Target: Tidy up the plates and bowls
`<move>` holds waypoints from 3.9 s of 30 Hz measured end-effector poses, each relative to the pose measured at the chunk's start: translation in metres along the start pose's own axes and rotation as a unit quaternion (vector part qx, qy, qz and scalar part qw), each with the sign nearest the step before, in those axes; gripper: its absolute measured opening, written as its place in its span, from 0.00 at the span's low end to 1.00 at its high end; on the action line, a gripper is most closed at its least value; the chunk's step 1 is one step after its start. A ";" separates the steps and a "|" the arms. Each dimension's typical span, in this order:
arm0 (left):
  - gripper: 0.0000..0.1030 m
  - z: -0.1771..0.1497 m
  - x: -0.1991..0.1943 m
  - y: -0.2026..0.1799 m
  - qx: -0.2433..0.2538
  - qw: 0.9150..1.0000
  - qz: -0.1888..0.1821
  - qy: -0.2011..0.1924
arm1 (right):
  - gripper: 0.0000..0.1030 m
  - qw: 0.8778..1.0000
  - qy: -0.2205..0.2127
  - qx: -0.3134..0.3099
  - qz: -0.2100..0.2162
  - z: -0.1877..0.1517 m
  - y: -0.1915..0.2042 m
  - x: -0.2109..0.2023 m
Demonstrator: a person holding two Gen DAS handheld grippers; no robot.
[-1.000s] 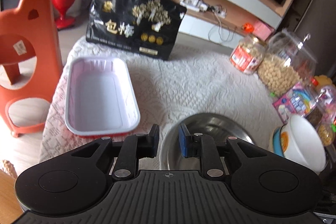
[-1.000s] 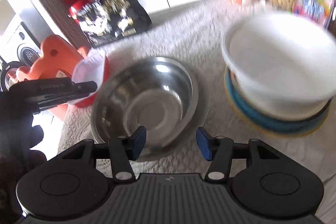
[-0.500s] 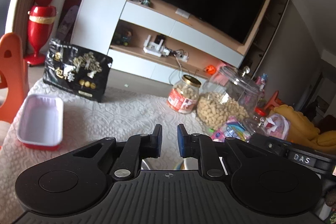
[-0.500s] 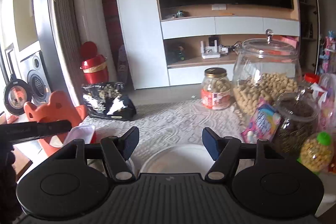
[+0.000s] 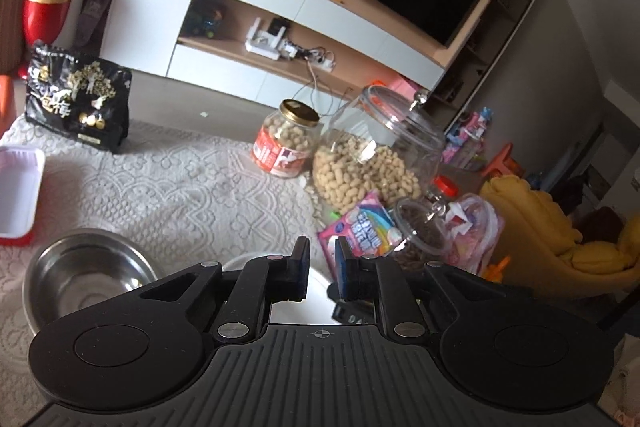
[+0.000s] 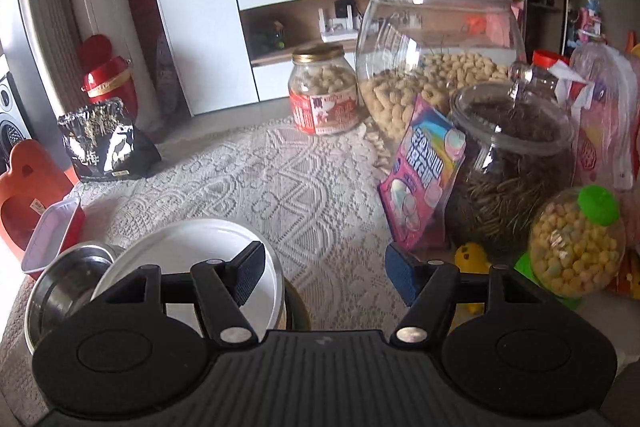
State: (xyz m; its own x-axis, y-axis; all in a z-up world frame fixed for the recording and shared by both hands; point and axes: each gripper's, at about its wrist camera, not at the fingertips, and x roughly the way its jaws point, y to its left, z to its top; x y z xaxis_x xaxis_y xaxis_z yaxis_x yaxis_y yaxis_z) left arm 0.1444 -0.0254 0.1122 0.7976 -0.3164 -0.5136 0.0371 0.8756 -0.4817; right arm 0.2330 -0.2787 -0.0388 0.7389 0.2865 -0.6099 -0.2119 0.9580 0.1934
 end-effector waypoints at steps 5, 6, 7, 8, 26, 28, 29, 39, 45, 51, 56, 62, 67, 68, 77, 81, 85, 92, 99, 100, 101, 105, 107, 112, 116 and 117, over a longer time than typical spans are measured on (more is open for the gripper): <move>0.14 0.011 0.027 0.014 -0.062 0.997 0.001 0.034 | 0.65 0.999 0.037 0.018 0.015 0.000 -0.001 0.018; 0.14 0.010 0.030 0.016 -0.067 0.997 0.003 0.039 | 0.65 0.999 0.037 0.018 0.017 0.000 0.000 0.018; 0.14 0.009 0.032 0.017 -0.070 0.997 0.005 0.043 | 0.65 0.999 0.035 0.017 0.017 0.001 0.001 0.018; 0.14 0.009 0.034 0.018 -0.073 0.996 0.007 0.048 | 0.65 0.999 0.032 0.017 0.017 0.001 0.002 0.019; 0.14 0.012 0.029 0.013 -0.061 0.997 -0.013 0.038 | 0.65 1.000 0.015 0.004 0.011 0.003 0.005 0.012; 0.14 0.011 0.035 0.019 -0.046 0.998 -0.014 0.034 | 0.65 1.000 0.014 0.007 0.010 0.004 0.004 0.013; 0.14 0.009 0.039 0.022 -0.029 0.999 -0.010 0.033 | 0.65 1.000 0.013 0.008 0.008 0.005 0.003 0.013; 0.15 -0.013 0.112 0.050 0.142 0.977 0.088 0.130 | 0.65 0.996 0.077 -0.006 0.044 0.012 0.000 0.030; 0.16 -0.011 0.128 0.054 0.158 0.972 0.084 0.155 | 0.65 0.996 0.073 -0.022 0.047 0.003 0.001 0.040; 0.22 -0.016 0.144 0.056 0.142 0.969 0.068 0.192 | 0.65 0.990 0.106 -0.009 0.092 0.003 -0.002 0.050; 0.22 -0.024 0.150 0.062 0.141 0.967 0.085 0.196 | 0.65 0.990 0.110 -0.028 0.090 -0.004 0.003 0.049; 0.24 -0.026 0.156 0.073 0.119 0.966 0.078 0.218 | 0.65 0.988 0.122 -0.027 0.085 -0.014 -0.002 0.051; 0.25 -0.029 0.156 0.073 0.116 0.966 0.080 0.217 | 0.65 0.988 0.124 -0.025 0.085 -0.019 0.000 0.051; 0.27 -0.029 0.156 0.073 0.116 0.966 0.081 0.219 | 0.65 0.988 0.127 -0.025 0.087 -0.020 0.001 0.051; 0.39 -0.029 0.168 0.081 0.096 0.956 0.075 0.267 | 0.65 0.982 0.157 -0.030 0.103 -0.028 0.004 0.068; 0.38 -0.036 0.176 0.079 0.113 0.949 0.093 0.279 | 0.64 0.979 0.165 -0.013 0.122 -0.028 -0.002 0.071; 0.40 -0.038 0.182 0.078 0.111 0.947 0.090 0.287 | 0.62 0.973 0.180 0.008 0.143 -0.028 -0.009 0.076; 0.53 -0.038 0.193 0.075 0.078 0.940 0.071 0.324 | 0.62 0.962 0.208 0.044 0.174 -0.028 -0.017 0.085; 0.54 -0.031 0.193 0.059 0.097 0.943 0.060 0.313 | 0.61 0.959 0.208 0.067 0.183 -0.028 -0.025 0.085; 0.54 -0.031 0.194 0.057 0.104 0.943 0.061 0.309 | 0.61 0.958 0.207 0.071 0.186 -0.028 -0.027 0.086; 0.54 -0.032 0.194 0.055 0.109 0.944 0.061 0.305 | 0.61 0.957 0.208 0.077 0.189 -0.029 -0.030 0.087; 0.53 -0.032 0.191 0.048 0.132 0.947 0.056 0.289 | 0.61 0.953 0.213 0.097 0.193 -0.030 -0.036 0.088; 0.53 -0.030 0.188 0.045 0.137 0.947 0.046 0.288 | 0.61 0.953 0.212 0.099 0.192 -0.030 -0.036 0.087; 0.56 -0.033 0.190 0.036 0.153 0.941 0.055 0.297 | 0.62 0.951 0.214 0.120 0.188 -0.030 -0.044 0.086; 0.65 -0.037 0.195 0.034 0.161 0.935 0.070 0.307 | 0.64 0.944 0.230 0.129 0.198 -0.032 -0.042 0.090; 0.65 -0.037 0.195 0.035 0.158 0.936 0.069 0.308 | 0.64 0.944 0.231 0.129 0.197 -0.033 -0.041 0.089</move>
State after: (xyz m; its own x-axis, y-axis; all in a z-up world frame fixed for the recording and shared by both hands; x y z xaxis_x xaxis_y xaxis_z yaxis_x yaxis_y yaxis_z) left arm 0.2794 -0.0697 -0.0308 0.3135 -0.2574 -0.9140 0.2123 0.9572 -0.1967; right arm 0.2860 -0.2916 -0.1266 0.2653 0.6526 -0.7097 -0.2061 0.7575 0.6195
